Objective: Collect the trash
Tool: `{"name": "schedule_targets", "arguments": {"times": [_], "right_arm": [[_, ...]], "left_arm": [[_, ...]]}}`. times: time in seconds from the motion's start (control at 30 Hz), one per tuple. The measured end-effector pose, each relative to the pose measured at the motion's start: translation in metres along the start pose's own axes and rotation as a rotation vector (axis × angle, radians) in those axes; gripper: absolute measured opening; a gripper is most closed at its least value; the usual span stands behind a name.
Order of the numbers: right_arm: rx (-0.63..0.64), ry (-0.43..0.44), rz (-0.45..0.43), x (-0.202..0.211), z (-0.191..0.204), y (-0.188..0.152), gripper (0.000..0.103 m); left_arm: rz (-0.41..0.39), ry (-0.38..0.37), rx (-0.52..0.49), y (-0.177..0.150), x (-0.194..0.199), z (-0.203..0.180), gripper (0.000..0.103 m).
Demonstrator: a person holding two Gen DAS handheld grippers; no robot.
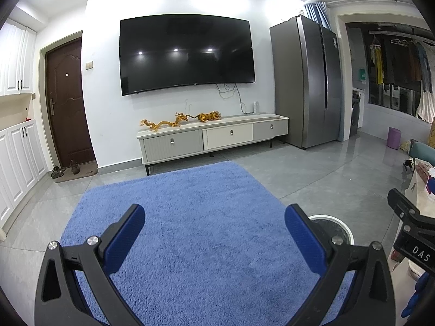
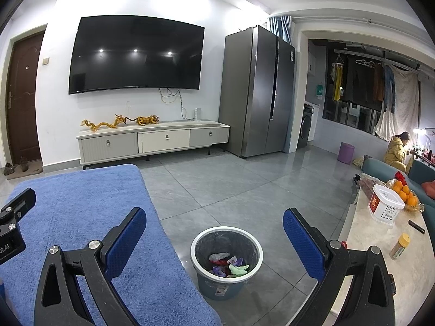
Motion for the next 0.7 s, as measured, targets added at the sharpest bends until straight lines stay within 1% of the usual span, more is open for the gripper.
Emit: {"name": "schedule_targets", "arguments": {"times": [0.7], "right_arm": [[-0.020, -0.026, 0.015, -0.012, -0.013, -0.001, 0.101]], "left_arm": [[0.019, 0.009, 0.004, -0.004, -0.005, 0.005, 0.103]]}}
Point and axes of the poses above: each gripper's, at about its wrist camera, not at the fingertips, and x roughly against the way its jaws point, z to its left, y to its top, the point moved 4 cm from there along -x, roughly the way its jaws point, and after that the axes turned 14 degrees about -y, right-handed, at the moved point
